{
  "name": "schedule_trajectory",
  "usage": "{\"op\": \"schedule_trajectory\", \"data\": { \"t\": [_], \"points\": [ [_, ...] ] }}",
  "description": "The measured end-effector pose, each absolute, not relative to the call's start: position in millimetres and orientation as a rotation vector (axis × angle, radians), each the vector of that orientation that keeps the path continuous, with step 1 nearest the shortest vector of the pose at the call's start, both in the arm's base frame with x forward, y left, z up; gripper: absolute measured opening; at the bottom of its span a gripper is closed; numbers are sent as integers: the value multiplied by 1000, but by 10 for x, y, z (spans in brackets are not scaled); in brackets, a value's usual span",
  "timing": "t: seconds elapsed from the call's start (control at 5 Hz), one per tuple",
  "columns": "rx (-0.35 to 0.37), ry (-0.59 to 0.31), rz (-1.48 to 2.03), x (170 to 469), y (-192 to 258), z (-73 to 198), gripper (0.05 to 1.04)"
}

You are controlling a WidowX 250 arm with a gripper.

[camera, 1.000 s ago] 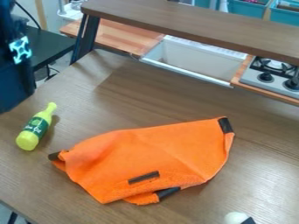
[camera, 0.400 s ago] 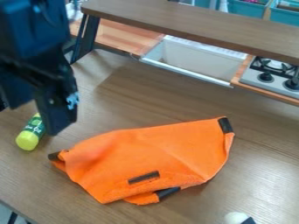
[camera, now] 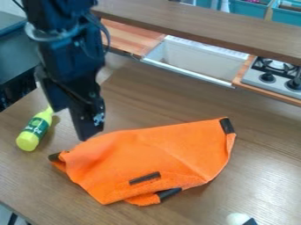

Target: Unfold the cloth from bottom right to top left

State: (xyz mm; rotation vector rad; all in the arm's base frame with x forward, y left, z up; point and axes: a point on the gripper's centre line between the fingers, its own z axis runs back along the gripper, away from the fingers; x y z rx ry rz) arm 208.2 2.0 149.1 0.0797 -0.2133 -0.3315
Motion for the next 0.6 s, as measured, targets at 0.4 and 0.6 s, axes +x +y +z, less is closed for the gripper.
{"op": "schedule_trajectory", "data": {
  "t": [0.4,0.6],
  "points": [
    [100,-268,-438,2421,-37,1169,999],
    [57,-278,-481,2562,-125,972,999]
  ]
}}
